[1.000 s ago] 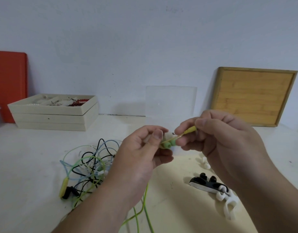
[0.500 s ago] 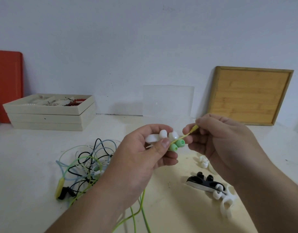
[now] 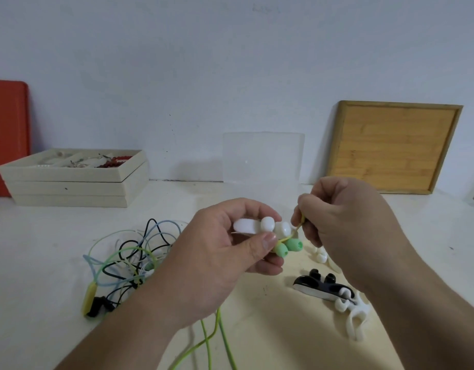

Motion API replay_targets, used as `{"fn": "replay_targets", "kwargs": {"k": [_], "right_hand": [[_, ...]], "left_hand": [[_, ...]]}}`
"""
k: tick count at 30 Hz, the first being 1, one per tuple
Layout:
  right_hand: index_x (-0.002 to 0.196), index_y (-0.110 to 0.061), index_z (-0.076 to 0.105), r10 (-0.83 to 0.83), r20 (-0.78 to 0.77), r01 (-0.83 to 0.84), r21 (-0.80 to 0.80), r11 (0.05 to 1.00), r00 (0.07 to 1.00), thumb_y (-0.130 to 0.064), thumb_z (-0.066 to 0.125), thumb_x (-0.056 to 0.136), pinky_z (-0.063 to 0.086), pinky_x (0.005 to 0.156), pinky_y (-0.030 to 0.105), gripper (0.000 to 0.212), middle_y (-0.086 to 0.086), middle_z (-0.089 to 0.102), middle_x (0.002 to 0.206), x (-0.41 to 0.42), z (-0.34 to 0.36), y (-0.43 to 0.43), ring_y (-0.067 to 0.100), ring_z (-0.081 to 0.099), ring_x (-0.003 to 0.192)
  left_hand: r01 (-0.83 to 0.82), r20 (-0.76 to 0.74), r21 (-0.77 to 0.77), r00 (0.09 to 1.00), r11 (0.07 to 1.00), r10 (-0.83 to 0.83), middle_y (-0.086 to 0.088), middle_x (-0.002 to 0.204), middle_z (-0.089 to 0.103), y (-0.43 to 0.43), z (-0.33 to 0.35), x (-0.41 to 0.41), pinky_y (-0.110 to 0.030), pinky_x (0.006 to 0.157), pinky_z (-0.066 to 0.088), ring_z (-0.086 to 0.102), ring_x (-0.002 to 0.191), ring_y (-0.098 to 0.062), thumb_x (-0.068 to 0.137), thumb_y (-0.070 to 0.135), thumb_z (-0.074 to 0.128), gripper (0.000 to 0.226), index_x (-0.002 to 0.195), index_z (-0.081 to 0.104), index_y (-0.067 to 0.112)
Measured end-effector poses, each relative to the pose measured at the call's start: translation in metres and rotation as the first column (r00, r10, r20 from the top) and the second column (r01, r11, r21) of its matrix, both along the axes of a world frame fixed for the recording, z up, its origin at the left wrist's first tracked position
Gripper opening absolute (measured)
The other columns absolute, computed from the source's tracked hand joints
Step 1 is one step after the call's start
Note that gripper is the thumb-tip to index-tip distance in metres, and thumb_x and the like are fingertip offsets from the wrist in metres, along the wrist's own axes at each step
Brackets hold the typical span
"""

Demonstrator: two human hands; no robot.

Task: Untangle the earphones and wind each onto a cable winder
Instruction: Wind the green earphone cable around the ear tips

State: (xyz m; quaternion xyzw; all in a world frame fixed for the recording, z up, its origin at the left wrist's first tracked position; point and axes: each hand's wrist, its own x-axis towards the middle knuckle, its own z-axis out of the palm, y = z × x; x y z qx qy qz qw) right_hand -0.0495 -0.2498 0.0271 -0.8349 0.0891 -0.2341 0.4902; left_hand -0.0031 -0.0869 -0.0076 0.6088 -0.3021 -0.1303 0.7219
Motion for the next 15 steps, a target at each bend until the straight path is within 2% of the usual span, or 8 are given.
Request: {"fn": "replay_targets", "kwargs": {"k": [2, 4, 6, 8, 10, 13, 15], "right_hand": [[0.066, -0.004, 0.065, -0.01, 0.027, 0.01, 0.011, 1.0, 1.0, -0.006, 0.059, 0.083, 0.034, 0.036, 0.017, 0.018, 0.003, 0.061, 0.045, 0.001, -0.002, 0.0, 0.009, 0.045, 0.037], [0.065, -0.001, 0.064, 0.028, 0.036, -0.032, 0.125, 0.992, 0.999, -0.004, 0.061, 0.081, 0.042, 0.044, 0.021, 0.017, 0.006, 0.062, 0.048, 0.004, -0.003, -0.001, 0.013, 0.051, 0.042], [0.064, -0.002, 0.059, 0.139, 0.051, -0.148, 0.288, 0.946, 0.989, -0.003, 0.072, 0.077, 0.044, 0.048, 0.026, 0.018, 0.011, 0.063, 0.053, 0.007, -0.005, -0.005, 0.019, 0.054, 0.047], [0.068, -0.008, 0.057, 0.286, 0.077, -0.293, 0.375, 0.879, 0.955, -0.003, 0.083, 0.064, 0.045, 0.05, 0.024, 0.028, 0.011, 0.063, 0.059, 0.008, -0.006, -0.011, 0.02, 0.056, 0.051], [0.071, -0.012, 0.057, 0.371, 0.074, -0.374, 0.33, 0.867, 0.926, -0.003, 0.081, 0.059, 0.045, 0.053, 0.028, 0.028, 0.011, 0.066, 0.065, 0.007, -0.005, -0.015, 0.021, 0.058, 0.056], [0.07, -0.016, 0.061, 0.413, 0.083, -0.421, 0.24, 0.875, 0.907, -0.004, 0.081, 0.059, 0.048, 0.061, 0.036, 0.026, 0.012, 0.067, 0.069, 0.006, -0.002, -0.017, 0.024, 0.061, 0.061], [0.069, -0.017, 0.062, 0.432, 0.103, -0.444, 0.217, 0.869, 0.896, -0.002, 0.084, 0.062, 0.051, 0.062, 0.035, 0.028, 0.011, 0.067, 0.07, 0.004, -0.001, -0.016, 0.023, 0.062, 0.062]], "left_hand": [[0.014, 0.023, 0.043, 1.0, 0.999, -0.015, -0.014, 0.081, 0.072, -0.002, 0.002, -0.003, -0.034, 0.067, 0.06, 0.071, 0.069, -0.023, 0.088, 0.005, 0.067, 0.009, 0.09, 0.072, 0.012], [-0.013, 0.04, 0.063, 0.999, 0.998, 0.011, -0.009, 0.073, 0.071, -0.004, 0.001, -0.005, -0.034, 0.065, 0.061, 0.07, 0.065, -0.022, 0.091, -0.004, 0.062, 0.022, 0.083, 0.071, 0.014], [-0.057, 0.048, 0.05, 0.997, 0.997, 0.055, -0.007, 0.07, 0.07, -0.005, 0.002, -0.005, -0.034, 0.062, 0.061, 0.07, 0.061, -0.022, 0.091, -0.006, 0.06, 0.025, 0.079, 0.071, 0.014], [-0.095, 0.042, 0.02, 0.995, 0.995, 0.094, -0.008, 0.069, 0.07, -0.005, 0.003, -0.003, -0.034, 0.06, 0.06, 0.069, 0.059, -0.021, 0.09, -0.003, 0.064, 0.022, 0.078, 0.072, 0.013], [-0.099, 0.032, 0.0, 0.995, 0.995, 0.099, -0.009, 0.07, 0.07, -0.004, 0.003, -0.003, -0.033, 0.06, 0.06, 0.069, 0.059, -0.022, 0.087, 0.004, 0.069, 0.014, 0.077, 0.073, 0.014], [-0.073, -0.002, -0.009, 0.997, 0.997, 0.072, -0.013, 0.076, 0.071, -0.004, 0.002, -0.002, -0.032, 0.061, 0.06, 0.068, 0.062, -0.023, 0.088, 0.003, 0.067, 0.015, 0.078, 0.072, 0.013], [-0.04, -0.05, -0.036, 0.998, 0.999, 0.039, -0.011, 0.076, 0.07, -0.003, 0.002, -0.002, -0.032, 0.061, 0.059, 0.067, 0.062, -0.023, 0.082, 0.008, 0.064, 0.013, 0.077, 0.073, 0.016]]}}
